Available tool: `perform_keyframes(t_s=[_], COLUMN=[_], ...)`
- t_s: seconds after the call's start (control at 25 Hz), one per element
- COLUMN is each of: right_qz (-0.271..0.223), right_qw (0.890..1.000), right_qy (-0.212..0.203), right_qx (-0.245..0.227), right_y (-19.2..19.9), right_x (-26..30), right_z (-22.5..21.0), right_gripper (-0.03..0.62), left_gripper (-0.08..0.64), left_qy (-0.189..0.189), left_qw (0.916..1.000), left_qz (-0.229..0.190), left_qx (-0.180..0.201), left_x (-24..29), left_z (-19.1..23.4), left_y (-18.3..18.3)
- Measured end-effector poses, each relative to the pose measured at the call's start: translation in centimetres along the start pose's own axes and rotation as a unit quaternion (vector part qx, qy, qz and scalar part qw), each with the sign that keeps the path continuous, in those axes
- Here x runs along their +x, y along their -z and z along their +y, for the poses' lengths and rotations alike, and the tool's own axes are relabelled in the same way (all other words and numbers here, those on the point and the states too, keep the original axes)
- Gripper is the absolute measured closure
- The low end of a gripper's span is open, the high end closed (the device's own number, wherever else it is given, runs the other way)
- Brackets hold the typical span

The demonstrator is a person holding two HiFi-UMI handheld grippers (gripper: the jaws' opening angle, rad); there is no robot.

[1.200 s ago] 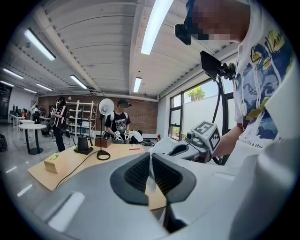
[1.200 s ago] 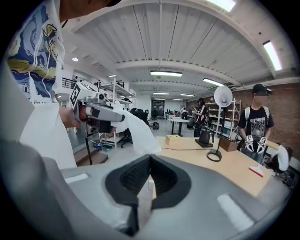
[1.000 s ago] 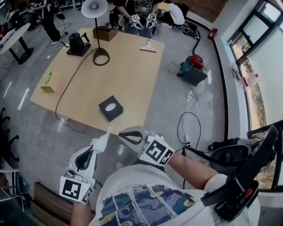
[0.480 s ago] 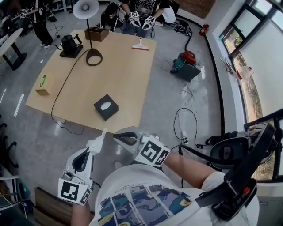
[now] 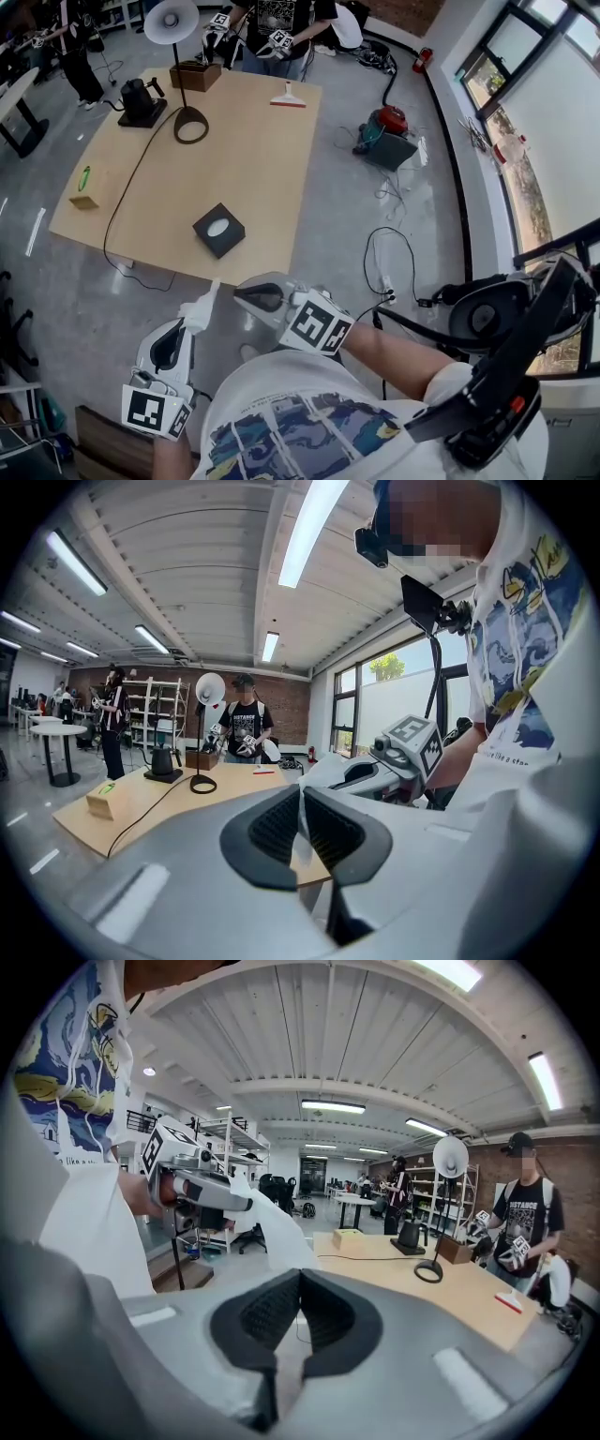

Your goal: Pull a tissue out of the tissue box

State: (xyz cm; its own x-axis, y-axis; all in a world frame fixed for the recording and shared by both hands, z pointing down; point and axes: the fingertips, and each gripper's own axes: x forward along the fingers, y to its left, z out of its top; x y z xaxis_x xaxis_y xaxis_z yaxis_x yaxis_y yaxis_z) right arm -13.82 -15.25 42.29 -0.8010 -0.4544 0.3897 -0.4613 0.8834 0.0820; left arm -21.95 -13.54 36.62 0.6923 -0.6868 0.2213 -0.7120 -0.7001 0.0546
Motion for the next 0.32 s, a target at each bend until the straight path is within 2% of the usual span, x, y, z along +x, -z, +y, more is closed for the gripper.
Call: perform_keyframes(t_s=[0.32], right_qz=[0.012], right_qw=[1.0], right_qy=[0.0], right_qx=[0.002], right_y=[0.38], right_x=[-0.2], right_z=[-0.57], right_gripper=[0.589], left_gripper=[0.552], left_qy=[0.002], left_qw=[1.0], left_qz=[0.002], left_qx=[-0.003], left_x=[0.67], left_z=[0.01], left_y=[-0.29])
